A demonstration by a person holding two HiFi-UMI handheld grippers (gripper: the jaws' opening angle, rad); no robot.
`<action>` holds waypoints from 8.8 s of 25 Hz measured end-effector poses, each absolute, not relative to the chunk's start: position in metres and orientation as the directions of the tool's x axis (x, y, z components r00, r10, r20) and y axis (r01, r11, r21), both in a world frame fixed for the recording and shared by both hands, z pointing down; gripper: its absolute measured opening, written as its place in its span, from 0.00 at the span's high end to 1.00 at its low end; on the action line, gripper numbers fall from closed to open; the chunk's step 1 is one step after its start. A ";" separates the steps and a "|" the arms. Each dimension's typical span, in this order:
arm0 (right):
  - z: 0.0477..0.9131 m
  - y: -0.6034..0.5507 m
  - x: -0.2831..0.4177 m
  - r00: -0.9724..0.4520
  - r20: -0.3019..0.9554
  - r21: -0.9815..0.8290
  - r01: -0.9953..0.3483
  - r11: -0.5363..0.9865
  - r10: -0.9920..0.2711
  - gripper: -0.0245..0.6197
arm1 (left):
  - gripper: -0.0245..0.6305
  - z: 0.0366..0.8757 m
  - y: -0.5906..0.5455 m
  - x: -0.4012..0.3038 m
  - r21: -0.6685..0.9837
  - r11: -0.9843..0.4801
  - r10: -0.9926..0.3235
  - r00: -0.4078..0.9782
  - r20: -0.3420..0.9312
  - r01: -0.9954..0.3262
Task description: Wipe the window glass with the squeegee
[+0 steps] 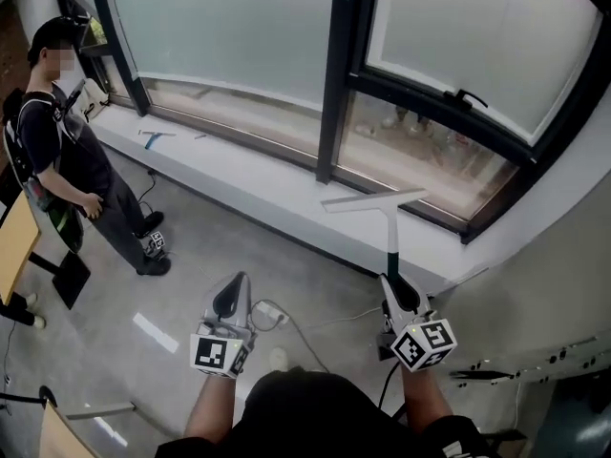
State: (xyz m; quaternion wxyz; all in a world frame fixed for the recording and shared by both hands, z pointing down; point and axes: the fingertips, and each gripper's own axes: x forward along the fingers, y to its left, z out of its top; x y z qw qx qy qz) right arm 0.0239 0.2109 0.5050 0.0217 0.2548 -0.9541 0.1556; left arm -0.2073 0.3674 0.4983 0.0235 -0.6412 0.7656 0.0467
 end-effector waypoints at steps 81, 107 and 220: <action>0.420 -0.249 0.135 -0.232 -0.057 -0.057 -0.970 0.235 -0.971 0.81 | 0.96 0.418 -0.253 -0.113 -0.038 -0.596 -0.778 0.589 -0.221 -0.802; 0.179 -0.436 0.244 -0.277 -0.439 0.030 -0.955 0.294 -0.855 0.81 | 0.96 0.352 -0.368 0.023 -0.099 -0.654 -0.686 0.643 -0.340 -0.750; 0.330 -0.444 0.259 -0.256 -0.227 -0.082 -0.956 0.281 -0.940 0.81 | 0.96 0.369 -0.381 0.121 -0.083 -0.751 -0.614 0.739 -0.279 -0.655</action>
